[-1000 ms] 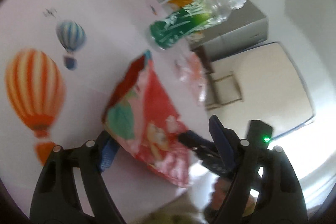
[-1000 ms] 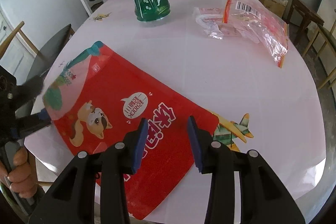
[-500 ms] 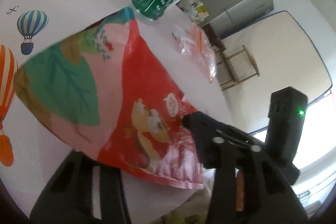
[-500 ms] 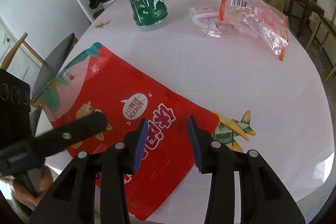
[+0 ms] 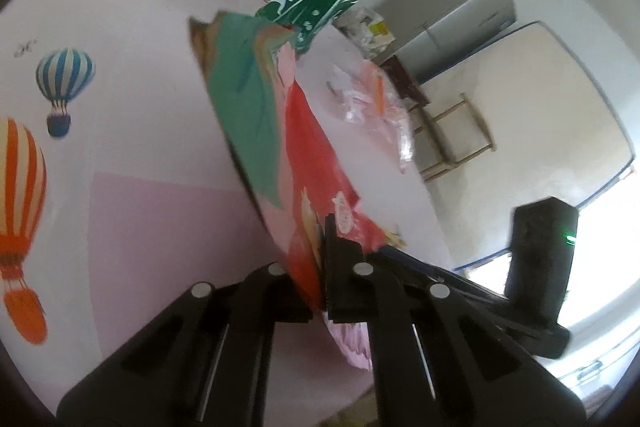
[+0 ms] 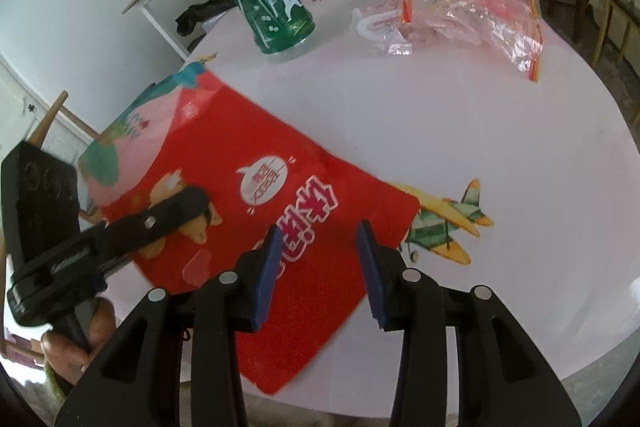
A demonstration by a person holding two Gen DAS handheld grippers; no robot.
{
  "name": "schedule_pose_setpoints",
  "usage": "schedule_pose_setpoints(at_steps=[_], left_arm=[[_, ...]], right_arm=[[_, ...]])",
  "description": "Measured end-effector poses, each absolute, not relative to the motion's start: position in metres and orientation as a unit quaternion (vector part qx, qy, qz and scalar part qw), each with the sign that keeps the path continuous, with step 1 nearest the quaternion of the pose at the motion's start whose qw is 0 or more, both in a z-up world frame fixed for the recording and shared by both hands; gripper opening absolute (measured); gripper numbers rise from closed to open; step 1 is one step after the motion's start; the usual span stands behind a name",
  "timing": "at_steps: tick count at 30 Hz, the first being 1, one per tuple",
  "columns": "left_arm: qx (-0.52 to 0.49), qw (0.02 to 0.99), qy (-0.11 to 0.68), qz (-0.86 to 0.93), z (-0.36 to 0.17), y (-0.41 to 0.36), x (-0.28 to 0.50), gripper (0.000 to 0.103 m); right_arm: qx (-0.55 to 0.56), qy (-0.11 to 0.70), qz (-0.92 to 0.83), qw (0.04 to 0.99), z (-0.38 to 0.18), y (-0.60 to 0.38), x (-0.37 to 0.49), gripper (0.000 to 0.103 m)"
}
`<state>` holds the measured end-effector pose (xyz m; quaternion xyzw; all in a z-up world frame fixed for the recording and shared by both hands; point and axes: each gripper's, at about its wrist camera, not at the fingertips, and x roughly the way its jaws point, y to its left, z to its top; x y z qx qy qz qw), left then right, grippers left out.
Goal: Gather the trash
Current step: 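Grasp the red snack bag by its edge with the left tool, then grasp the clear zip bag with the right tool while the left tool holds the red bag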
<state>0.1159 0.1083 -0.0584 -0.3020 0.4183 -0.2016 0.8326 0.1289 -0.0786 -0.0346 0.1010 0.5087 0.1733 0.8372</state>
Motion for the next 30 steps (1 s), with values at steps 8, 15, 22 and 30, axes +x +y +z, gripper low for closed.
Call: schedule_pose_setpoints(at_steps=[8,15,22,30], left_arm=[[-0.228,0.844,0.451,-0.179,-0.063,0.104,0.121,0.002],[-0.216,0.848,0.447,-0.183,-0.063,0.112,0.12,0.002],[-0.216,0.848,0.446,-0.189,-0.062,0.119,0.115,0.002],[-0.212,0.847,0.448,-0.192,-0.06,0.117,0.116,0.002]], right_arm=[[0.12,0.488,0.149,0.852,-0.006,-0.123,0.146,0.045],[0.076,0.415,0.057,0.905,0.035,-0.169,0.2,0.082],[-0.21,0.386,0.019,0.898,0.0,-0.105,0.239,0.082],[-0.344,0.38,-0.017,0.859,-0.045,-0.073,0.268,0.065]])
